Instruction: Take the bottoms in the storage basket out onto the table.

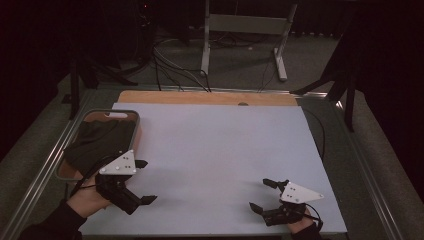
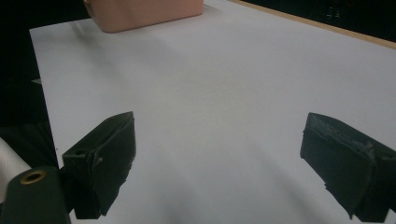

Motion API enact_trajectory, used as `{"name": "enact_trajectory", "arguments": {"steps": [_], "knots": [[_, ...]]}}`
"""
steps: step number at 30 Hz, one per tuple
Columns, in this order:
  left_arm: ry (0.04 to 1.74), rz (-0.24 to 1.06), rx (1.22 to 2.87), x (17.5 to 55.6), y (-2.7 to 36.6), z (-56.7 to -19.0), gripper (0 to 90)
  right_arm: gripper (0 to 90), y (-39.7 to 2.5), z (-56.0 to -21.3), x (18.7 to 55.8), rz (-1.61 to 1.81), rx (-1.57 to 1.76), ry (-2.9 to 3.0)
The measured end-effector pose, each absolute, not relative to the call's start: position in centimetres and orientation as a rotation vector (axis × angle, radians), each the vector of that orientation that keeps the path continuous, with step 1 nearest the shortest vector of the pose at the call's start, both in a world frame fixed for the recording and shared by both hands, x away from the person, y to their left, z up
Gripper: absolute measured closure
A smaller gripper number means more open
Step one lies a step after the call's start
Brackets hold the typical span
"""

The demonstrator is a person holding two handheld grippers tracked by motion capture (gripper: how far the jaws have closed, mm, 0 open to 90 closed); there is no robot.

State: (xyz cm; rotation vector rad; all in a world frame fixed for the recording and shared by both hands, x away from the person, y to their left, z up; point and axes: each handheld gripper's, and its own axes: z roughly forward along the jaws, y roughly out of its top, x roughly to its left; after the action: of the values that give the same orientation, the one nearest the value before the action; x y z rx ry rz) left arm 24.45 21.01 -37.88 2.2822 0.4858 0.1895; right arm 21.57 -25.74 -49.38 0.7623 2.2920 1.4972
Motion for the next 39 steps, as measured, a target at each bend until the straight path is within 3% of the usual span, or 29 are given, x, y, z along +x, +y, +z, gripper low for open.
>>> {"name": "enact_trajectory", "arguments": {"steps": [23, 39], "knots": [[0.615, 0.266, 2.216, 26.8, 25.4, -36.2, 0.3, 11.1, -25.9, -49.9, 23.0, 1.484, 0.786, 2.276], [0.772, 0.347, 2.187, 30.5, 28.5, -36.3, 0.3, 11.1, -26.1, -49.8, 23.2, 1.493, 0.781, 2.280]]}}
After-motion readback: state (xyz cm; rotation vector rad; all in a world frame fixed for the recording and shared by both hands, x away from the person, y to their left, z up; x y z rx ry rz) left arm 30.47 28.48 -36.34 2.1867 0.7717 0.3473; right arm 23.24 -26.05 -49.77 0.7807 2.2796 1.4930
